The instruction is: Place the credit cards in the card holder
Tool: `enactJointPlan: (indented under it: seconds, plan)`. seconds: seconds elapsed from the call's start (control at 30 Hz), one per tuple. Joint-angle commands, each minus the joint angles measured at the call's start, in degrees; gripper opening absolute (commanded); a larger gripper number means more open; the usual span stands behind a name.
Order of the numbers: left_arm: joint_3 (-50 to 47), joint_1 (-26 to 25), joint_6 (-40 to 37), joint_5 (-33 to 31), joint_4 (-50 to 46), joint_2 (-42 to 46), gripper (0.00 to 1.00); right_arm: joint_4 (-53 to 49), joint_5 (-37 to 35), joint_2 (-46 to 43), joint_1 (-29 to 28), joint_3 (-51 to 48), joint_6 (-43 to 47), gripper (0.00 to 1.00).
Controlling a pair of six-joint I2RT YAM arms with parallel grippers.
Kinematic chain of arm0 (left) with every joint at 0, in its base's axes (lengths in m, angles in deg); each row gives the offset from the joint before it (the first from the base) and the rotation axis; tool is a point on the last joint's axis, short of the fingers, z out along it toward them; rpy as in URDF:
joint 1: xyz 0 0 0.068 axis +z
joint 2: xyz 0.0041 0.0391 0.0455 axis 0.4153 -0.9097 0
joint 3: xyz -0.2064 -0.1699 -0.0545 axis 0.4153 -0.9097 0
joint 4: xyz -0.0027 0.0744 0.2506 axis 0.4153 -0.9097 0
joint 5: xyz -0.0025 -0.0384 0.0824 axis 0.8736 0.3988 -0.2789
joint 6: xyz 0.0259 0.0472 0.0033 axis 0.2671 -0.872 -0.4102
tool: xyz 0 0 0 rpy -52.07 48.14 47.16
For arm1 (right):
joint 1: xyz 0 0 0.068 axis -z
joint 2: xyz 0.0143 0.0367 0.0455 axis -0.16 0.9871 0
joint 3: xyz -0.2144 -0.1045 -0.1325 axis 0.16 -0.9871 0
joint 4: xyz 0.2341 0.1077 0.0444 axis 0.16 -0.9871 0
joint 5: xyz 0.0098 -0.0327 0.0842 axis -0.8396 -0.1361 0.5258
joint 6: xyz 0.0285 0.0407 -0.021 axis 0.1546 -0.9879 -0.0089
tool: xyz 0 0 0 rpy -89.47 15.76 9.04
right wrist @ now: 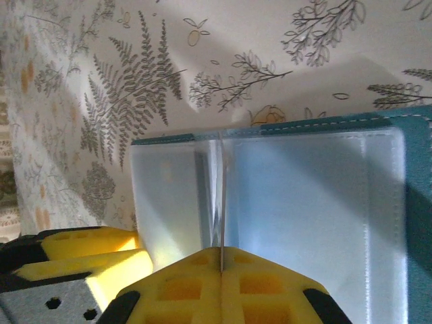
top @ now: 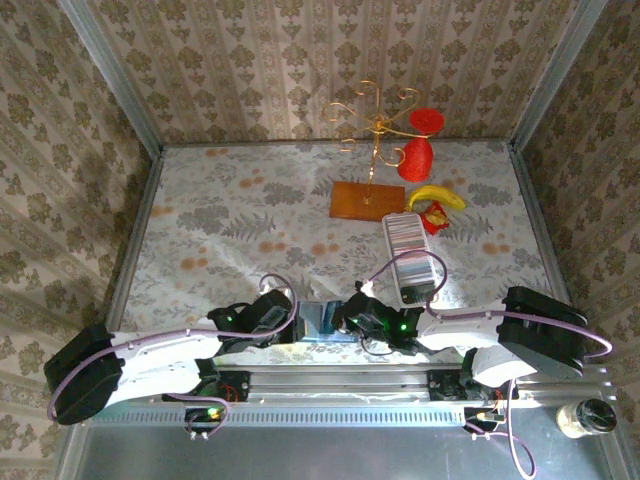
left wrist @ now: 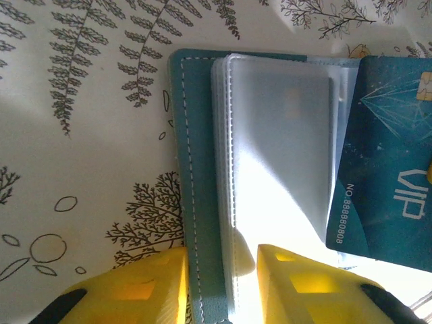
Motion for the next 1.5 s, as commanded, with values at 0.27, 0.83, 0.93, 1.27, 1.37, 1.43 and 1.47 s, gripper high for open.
enactJointPlan:
  seconds: [0.27,0.83,0.93,1.27,1.37,1.43,1.47]
  plan:
    - [-0.4,-0.9,0.8,-0.1,1.1,-1.0,0.28,7.5,1.5,1.5,-0.3,-1.8,-0.6,0.0]
    - [-0.1,-1.3,0.7,-0.3,0.9,-1.5,0.25,9.3,5.5,2.9,-0.2,-3.9,-3.5,0.0]
    - [0.0,-1.3,0.7,-0.4,0.7,-1.4,0.25,9.1,6.4,3.3,-0.1,-4.2,-3.3,0.0]
    - [1.1,-1.4,0.4,-0.7,-0.4,-1.7,0.26,7.0,8.1,2.7,1.3,-4.2,-1.0,0.1]
    - [1.0,-1.5,0.6,-0.9,-0.8,-1.5,0.26,6.0,7.9,3.1,1.6,-3.1,0.0,0.15]
    - [0.9,-1.6,0.6,-0.9,-1.0,-1.2,0.26,4.9,8.6,3.7,2.0,-2.0,0.8,0.17]
    - [0.8,-1.6,0.7,-1.0,-1.0,-1.1,0.27,4.7,9.0,4.3,2.3,-1.4,1.3,0.16]
